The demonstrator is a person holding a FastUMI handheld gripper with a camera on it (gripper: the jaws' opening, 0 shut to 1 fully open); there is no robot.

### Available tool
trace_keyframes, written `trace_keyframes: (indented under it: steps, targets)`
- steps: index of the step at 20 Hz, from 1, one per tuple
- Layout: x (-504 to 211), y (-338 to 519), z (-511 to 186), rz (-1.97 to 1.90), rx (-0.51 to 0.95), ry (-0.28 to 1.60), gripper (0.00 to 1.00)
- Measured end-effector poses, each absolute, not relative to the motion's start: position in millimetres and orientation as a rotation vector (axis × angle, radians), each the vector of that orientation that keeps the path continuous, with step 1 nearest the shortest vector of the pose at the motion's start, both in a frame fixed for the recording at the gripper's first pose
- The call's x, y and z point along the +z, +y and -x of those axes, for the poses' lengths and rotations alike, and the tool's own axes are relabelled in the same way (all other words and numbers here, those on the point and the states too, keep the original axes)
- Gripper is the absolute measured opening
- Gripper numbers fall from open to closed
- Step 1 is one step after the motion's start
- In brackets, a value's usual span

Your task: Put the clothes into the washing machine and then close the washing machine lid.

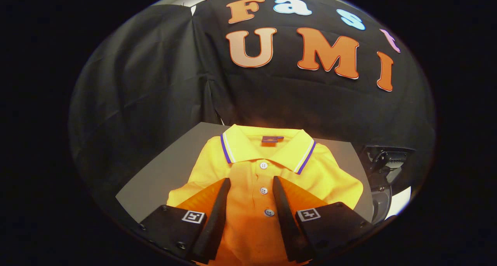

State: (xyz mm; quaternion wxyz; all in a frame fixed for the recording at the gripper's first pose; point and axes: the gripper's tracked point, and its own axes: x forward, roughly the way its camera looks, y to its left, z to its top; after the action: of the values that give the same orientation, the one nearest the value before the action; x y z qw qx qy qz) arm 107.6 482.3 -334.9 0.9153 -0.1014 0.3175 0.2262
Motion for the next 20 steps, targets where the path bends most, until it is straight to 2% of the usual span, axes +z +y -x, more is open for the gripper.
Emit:
trace_keyframes:
  steps: [1,2,4,6,20]
  targets:
    - [-334.7,481.8,-107.0,0.208,0.472,0.649,0.53]
    - [-335.3,481.5,-106.8,0.211,0.481,0.646,0.43]
    - [-336.7,481.2,-106.7,0.231,0.499,0.643,0.26]
    - [-331.8,479.3,-103.4,0.235,0.502,0.630,0.19]
    - [-261.9,487.4,-92.9,-0.007,0.619,0.368,0.17]
